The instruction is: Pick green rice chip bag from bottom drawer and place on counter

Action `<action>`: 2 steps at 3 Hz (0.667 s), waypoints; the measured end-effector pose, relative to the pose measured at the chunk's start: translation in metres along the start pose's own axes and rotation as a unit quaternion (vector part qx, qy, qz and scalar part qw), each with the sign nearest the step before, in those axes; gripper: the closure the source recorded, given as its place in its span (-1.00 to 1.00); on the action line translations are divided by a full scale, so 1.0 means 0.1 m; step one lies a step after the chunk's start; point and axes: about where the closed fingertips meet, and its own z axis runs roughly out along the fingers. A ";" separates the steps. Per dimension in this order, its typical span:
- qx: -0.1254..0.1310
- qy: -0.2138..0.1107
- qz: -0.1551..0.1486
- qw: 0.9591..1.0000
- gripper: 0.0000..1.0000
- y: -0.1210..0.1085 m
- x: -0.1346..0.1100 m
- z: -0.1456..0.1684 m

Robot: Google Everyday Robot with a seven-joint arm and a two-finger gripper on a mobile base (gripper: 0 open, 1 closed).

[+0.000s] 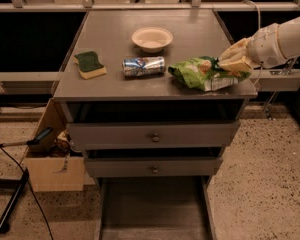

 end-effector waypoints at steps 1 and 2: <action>0.002 0.002 0.002 1.000 0.52 0.01 0.04 -0.01; 0.002 0.002 0.002 1.000 0.06 0.01 0.04 -0.01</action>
Offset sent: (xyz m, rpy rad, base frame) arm -0.0008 -0.0033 -0.0021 -0.0005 0.0010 -0.0071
